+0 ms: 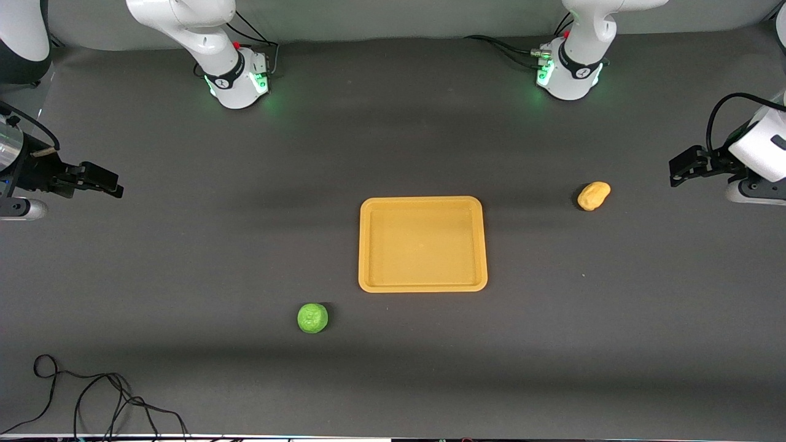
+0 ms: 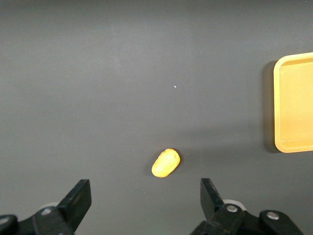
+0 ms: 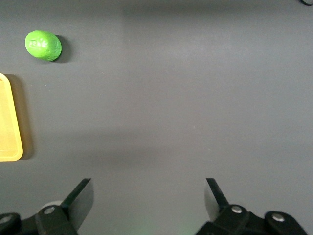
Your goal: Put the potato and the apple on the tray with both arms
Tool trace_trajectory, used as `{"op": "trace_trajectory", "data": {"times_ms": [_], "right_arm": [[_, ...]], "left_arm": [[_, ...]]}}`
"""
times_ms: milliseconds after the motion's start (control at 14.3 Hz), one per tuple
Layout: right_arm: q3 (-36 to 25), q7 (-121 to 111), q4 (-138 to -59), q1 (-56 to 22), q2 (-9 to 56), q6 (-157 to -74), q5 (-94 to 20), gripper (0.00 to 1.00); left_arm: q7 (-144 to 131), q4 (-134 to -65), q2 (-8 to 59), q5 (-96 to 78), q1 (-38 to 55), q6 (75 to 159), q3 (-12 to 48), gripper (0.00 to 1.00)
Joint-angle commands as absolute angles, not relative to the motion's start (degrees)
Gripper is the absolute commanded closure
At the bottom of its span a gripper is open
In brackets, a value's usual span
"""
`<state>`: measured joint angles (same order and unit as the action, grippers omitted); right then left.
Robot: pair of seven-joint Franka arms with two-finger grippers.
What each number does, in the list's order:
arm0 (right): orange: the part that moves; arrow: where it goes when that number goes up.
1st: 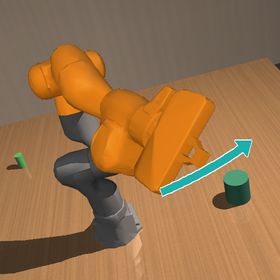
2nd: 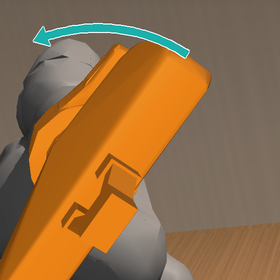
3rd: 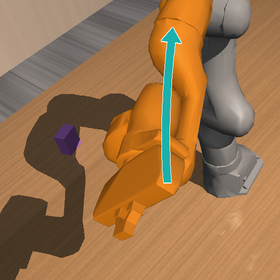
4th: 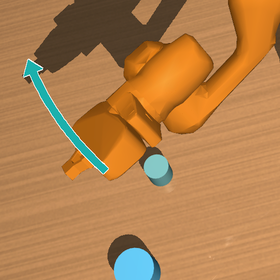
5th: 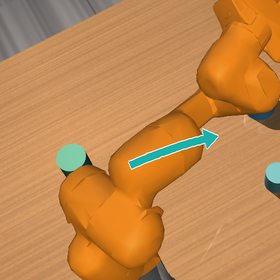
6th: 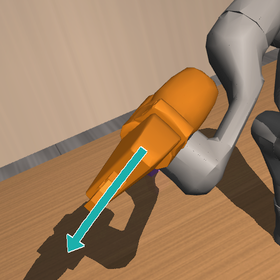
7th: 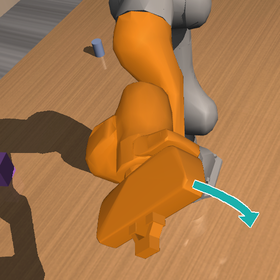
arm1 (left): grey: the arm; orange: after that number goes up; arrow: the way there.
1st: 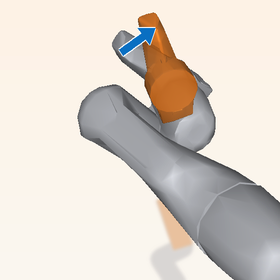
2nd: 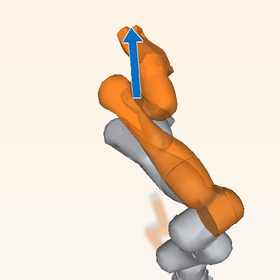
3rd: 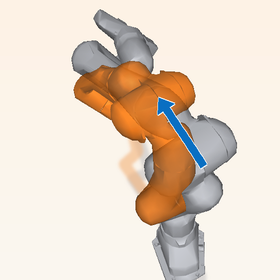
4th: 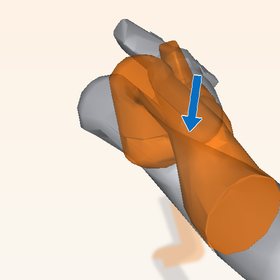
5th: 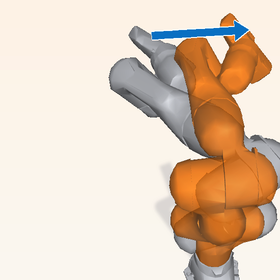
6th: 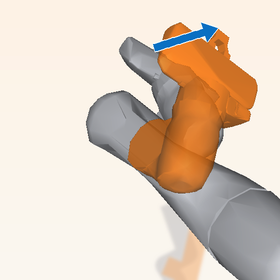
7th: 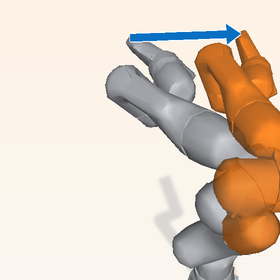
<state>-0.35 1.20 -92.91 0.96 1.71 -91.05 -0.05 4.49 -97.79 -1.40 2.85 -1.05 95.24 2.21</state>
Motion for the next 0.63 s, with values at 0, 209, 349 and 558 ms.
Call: {"op": "trace_trajectory", "data": {"times_ms": [0, 209, 349, 558], "right_arm": [[-0.4, 0.4, -91.9, 0.9, 2.0, -91.2, 0.5, 0.00], [-0.3, 0.4, -91.8, 0.9, 2.2, -91.6, 0.6, 0.00], [-0.3, 0.4, -91.6, 0.9, 2.3, -91.7, 0.5, 0.00], [-0.3, 0.4, -91.4, 0.9, 2.4, -91.7, 0.5, 0.00]], "left_arm": [[5.4, -98.7, -2.5, 2.6, -1.2, 95.0, 2.2, 0.01], [5.5, -98.7, -2.4, 2.6, -1.3, 95.0, 2.2, 0.01], [6.6, -99.0, -2.4, 2.6, -1.2, 94.9, 2.2, 0.01], [7.5, -104.9, -2.1, 2.5, -0.5, 98.4, 2.3, 0.01]]}}
